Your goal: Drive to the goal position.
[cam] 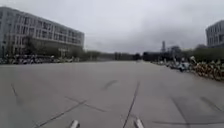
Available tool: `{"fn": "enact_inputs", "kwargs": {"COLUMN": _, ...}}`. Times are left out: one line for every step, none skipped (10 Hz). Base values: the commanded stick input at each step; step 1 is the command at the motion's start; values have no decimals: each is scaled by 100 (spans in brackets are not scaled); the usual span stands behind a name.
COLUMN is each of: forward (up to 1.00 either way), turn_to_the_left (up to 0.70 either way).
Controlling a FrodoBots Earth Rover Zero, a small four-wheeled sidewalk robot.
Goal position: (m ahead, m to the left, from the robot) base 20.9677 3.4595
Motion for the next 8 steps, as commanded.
{"fn": "enact_inputs", "kwargs": {"forward": 100, "turn_to_the_left": -39}}
{"fn": "enact_inputs", "kwargs": {"forward": 100, "turn_to_the_left": -39}}
{"fn": "enact_inputs", "kwargs": {"forward": 100, "turn_to_the_left": -39}}
{"fn": "enact_inputs", "kwargs": {"forward": 100, "turn_to_the_left": -6}}
{"fn": "enact_inputs", "kwargs": {"forward": 100, "turn_to_the_left": 1}}
{"fn": "enact_inputs", "kwargs": {"forward": 100, "turn_to_the_left": 1}}
{"fn": "enact_inputs", "kwargs": {"forward": 100, "turn_to_the_left": 1}}
{"fn": "enact_inputs", "kwargs": {"forward": 100, "turn_to_the_left": 1}}
